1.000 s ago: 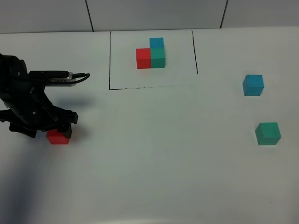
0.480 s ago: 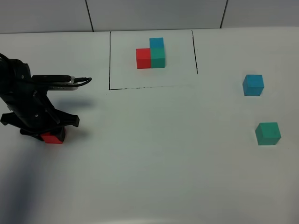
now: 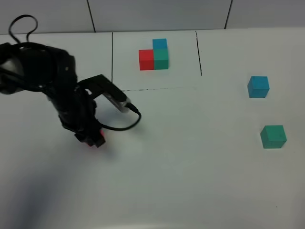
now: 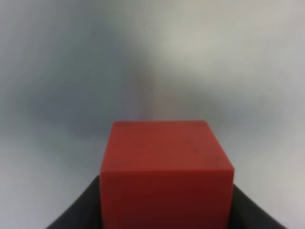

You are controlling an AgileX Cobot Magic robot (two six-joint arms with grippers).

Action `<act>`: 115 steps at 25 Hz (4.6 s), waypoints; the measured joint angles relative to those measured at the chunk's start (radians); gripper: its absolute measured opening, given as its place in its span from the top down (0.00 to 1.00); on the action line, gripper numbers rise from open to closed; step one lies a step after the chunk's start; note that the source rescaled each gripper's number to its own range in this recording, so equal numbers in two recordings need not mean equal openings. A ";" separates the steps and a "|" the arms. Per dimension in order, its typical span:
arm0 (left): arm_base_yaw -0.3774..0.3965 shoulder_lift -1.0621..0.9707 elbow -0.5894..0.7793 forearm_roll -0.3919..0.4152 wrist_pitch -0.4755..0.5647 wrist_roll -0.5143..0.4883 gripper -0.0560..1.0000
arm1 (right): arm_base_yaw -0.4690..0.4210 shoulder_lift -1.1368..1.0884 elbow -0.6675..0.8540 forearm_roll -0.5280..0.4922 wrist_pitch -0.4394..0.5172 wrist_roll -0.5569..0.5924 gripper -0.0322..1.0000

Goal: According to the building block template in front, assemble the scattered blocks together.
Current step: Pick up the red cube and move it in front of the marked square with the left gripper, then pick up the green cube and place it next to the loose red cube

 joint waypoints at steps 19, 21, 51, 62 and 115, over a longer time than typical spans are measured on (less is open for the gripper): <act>-0.295 0.406 -0.666 0.043 0.288 0.254 0.94 | 0.000 0.000 0.000 0.000 0.000 0.001 0.21; -0.302 0.416 -0.667 0.044 0.288 0.259 0.94 | 0.000 0.000 0.000 0.000 0.000 0.001 0.21; -0.304 0.460 -0.691 0.044 0.303 0.268 0.87 | 0.000 0.000 0.000 0.000 0.000 0.003 0.22; -0.305 0.485 -0.875 0.049 0.394 0.216 0.00 | 0.000 0.000 0.000 0.000 0.000 0.004 0.22; 0.305 -1.247 0.295 0.075 0.243 -0.484 0.09 | 0.000 0.000 0.000 -0.001 0.001 0.012 0.22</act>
